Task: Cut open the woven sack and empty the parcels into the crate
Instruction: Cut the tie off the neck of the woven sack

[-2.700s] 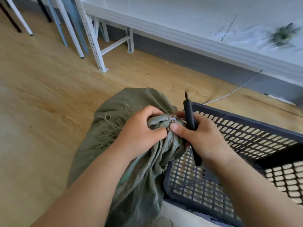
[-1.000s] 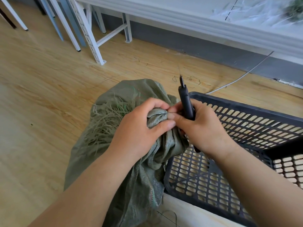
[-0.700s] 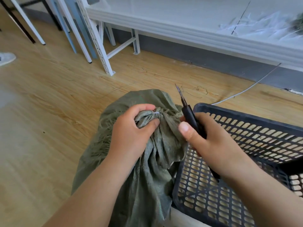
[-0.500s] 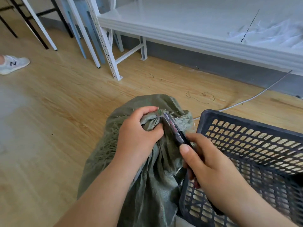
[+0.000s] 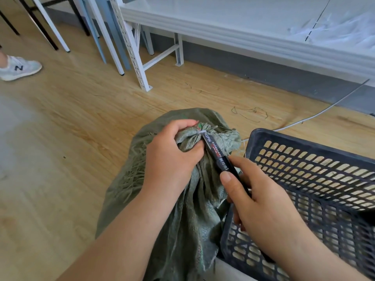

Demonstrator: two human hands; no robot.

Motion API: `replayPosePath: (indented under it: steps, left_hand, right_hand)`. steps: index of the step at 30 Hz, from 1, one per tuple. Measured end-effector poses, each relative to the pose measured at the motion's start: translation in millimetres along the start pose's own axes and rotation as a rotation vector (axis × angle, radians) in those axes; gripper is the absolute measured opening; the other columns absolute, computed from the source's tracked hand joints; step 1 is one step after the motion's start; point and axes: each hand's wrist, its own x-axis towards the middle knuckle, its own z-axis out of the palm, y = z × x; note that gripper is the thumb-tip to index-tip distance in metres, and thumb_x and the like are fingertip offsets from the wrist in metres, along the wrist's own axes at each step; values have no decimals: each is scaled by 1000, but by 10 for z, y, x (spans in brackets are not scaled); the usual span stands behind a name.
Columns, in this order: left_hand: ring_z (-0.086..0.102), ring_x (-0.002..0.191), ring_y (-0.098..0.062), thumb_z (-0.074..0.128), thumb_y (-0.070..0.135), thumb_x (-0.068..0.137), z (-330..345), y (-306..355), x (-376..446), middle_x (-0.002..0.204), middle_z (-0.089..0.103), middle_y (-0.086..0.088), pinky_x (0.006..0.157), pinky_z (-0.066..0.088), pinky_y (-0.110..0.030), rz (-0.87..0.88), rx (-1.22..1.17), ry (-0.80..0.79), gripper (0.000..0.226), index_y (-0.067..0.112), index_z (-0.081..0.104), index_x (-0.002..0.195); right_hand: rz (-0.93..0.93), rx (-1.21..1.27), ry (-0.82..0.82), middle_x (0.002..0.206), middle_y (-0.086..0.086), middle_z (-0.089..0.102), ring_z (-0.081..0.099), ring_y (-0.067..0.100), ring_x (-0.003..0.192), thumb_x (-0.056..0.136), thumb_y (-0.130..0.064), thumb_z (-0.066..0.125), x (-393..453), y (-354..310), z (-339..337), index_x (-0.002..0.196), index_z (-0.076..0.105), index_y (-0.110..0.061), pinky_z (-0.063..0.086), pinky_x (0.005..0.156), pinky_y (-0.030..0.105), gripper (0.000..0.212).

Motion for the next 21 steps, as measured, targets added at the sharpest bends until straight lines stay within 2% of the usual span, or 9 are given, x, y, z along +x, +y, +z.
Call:
replayPosePath:
  steps: [2, 4, 6, 9, 13, 15, 18, 21]
  left_hand:
    - [63, 94, 6, 76, 24, 76, 5, 12, -9, 100, 69, 21, 82, 48, -14, 3, 7, 5, 36, 36, 66, 108]
    - [62, 92, 9, 76, 24, 77, -5, 25, -10, 98, 68, 22, 77, 45, -5, 3, 12, 3, 36, 37, 65, 109]
    - [60, 92, 13, 75, 23, 78, -17, 47, -25, 98, 67, 23, 72, 42, 0, 9, 26, -40, 39, 38, 63, 112]
    - [59, 91, 14, 73, 22, 79, 7, 79, -89, 99, 66, 22, 75, 45, -1, 22, 57, -147, 45, 38, 59, 118]
    - [57, 90, 16, 73, 23, 80, -3, 46, -52, 96, 64, 25, 71, 41, 3, -15, 38, -85, 41, 38, 61, 116]
    - [61, 91, 10, 74, 23, 79, -30, 16, -10, 98, 66, 22, 73, 43, -1, -36, 26, -43, 40, 37, 62, 114]
    - [64, 93, 4, 76, 23, 77, -22, 0, -9, 100, 69, 19, 80, 49, -15, -42, 9, -16, 39, 38, 63, 111]
    - [64, 87, 5, 76, 24, 76, -10, 11, -24, 97, 68, 20, 73, 50, -13, -48, 4, -7, 39, 39, 62, 109]
  right_hand:
    - [5, 36, 0, 77, -27, 64, 61, 5, 54, 87, -52, 44, 11, 16, 10, 113, 46, -53, 54, 58, 32, 26]
    - [26, 143, -19, 69, -15, 64, 58, 8, 49, 87, -49, 45, 15, -14, 17, 108, 52, -46, 52, 54, 36, 23]
    - [75, 313, -48, 58, -4, 59, 53, 12, 44, 90, -42, 46, 21, -84, 2, 105, 57, -38, 45, 45, 33, 19]
    - [119, 481, -39, 57, -2, 53, 47, 14, 40, 95, -35, 44, 45, -208, -113, 99, 60, -31, 38, 38, 24, 17]
    - [68, 331, -38, 57, -3, 57, 51, 13, 41, 88, -44, 44, 47, -216, -176, 104, 56, -38, 42, 43, 29, 22]
    - [34, 211, -55, 58, -4, 60, 53, 10, 42, 85, -49, 42, 19, -179, -115, 105, 53, -43, 48, 48, 35, 24]
    - [15, 133, -51, 66, -2, 63, 55, 13, 45, 86, -51, 42, -5, -135, -25, 106, 49, -48, 53, 54, 43, 21]
    - [21, 108, -29, 67, -1, 64, 57, 15, 46, 90, -48, 44, -10, -106, 7, 107, 46, -50, 54, 54, 42, 18]
